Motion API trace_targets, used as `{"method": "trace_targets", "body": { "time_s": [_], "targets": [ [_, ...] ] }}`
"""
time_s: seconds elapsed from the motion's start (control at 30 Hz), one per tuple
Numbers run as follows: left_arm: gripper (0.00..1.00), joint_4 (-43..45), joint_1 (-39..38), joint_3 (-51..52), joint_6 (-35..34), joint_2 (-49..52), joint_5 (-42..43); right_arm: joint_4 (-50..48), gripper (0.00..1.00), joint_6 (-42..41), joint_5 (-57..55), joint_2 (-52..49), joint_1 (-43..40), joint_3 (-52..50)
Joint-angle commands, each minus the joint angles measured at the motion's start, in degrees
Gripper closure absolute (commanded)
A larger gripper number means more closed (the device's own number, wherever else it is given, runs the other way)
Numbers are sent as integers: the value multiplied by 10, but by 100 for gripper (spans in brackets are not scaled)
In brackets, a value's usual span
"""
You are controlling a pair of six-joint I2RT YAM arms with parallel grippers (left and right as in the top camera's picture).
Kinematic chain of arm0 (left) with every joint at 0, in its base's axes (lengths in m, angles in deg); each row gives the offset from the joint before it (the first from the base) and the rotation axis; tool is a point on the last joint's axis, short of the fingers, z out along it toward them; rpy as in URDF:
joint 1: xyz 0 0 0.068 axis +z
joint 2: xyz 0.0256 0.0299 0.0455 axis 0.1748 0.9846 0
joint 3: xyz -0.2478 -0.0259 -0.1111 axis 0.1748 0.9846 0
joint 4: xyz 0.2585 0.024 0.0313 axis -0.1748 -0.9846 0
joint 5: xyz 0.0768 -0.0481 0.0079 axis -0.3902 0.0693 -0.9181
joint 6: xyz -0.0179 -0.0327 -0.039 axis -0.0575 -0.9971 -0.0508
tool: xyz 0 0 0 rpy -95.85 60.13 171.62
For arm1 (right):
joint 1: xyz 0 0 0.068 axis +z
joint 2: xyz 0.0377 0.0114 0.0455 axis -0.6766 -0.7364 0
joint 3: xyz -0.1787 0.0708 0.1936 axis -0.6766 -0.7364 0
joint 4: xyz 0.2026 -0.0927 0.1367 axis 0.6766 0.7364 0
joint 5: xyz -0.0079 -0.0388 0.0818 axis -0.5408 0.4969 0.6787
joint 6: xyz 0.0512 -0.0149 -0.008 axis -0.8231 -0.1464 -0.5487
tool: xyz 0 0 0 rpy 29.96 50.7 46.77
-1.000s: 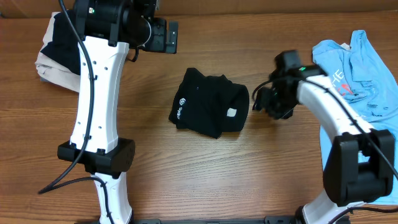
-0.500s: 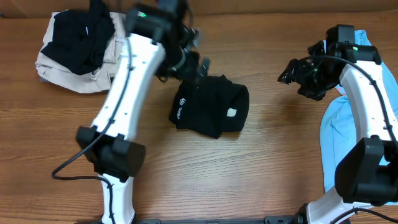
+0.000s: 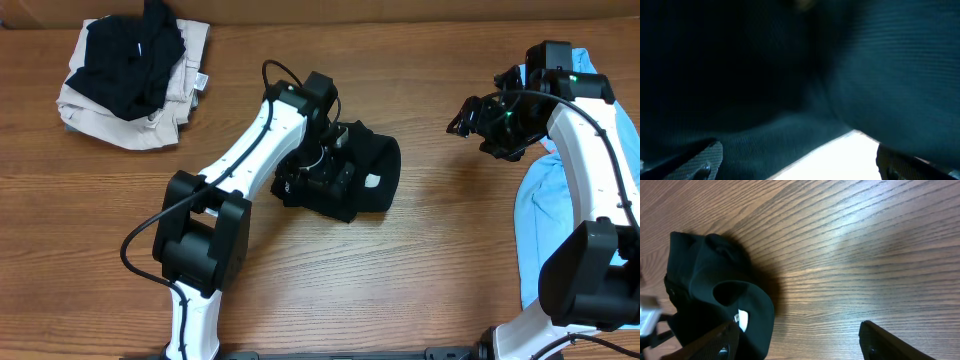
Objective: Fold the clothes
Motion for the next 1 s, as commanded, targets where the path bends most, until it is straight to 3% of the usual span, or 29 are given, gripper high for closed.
{"method": "trace_targets", "body": {
  "time_s": [0.0, 0.33, 0.5, 0.6, 0.83, 0.97],
  "targets": [
    [0, 43, 2, 53, 21, -2, -52, -3, 19, 6, 7, 12, 2, 9],
    [0, 100, 27, 96, 21, -2, -307, -14, 19, 6, 7, 12, 2, 9],
    [0, 136, 46, 82, 43, -2, -373, -17, 19, 6, 7, 12, 2, 9],
    [0, 106, 42, 19, 59, -5, -354, -18, 19, 6, 7, 12, 2, 9],
    [0, -26, 14, -151, 111, -6, -104, -17, 19, 6, 7, 12, 2, 9],
    [0, -40, -2, -158, 111, -6, -92, -18, 19, 6, 7, 12, 2, 9]
  ]
}}
